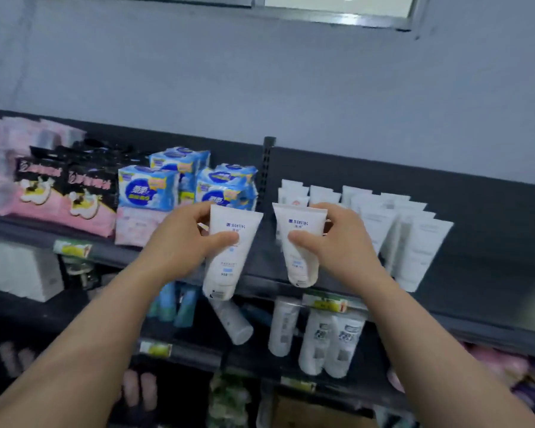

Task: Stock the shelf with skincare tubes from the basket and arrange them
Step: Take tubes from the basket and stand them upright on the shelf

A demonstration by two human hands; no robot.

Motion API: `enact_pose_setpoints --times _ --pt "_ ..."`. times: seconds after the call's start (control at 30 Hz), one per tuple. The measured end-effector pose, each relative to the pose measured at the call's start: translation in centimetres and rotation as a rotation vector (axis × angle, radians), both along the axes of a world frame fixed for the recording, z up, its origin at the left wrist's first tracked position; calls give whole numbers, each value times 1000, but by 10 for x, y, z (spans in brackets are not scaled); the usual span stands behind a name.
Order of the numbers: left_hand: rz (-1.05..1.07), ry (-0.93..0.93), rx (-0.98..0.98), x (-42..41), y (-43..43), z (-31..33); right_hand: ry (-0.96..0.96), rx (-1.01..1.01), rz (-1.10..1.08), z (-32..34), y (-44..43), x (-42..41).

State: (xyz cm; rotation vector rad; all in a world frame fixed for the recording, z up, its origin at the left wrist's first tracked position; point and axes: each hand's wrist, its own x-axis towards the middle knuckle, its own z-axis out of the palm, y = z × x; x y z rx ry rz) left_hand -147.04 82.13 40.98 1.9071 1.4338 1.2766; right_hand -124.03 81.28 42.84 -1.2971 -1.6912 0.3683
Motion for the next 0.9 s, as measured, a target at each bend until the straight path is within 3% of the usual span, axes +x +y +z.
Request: enact_pose_setpoints --times 0.6,0.8,0.9 --pt "-301 204 84 363 59 77 12 42 -353 55 -2 362" --pt "-315 289 96 455 111 77 -14 -45 -347 42 33 440" --pt "-264 436 64 485 138 69 -16 -95 -330 31 54 462"
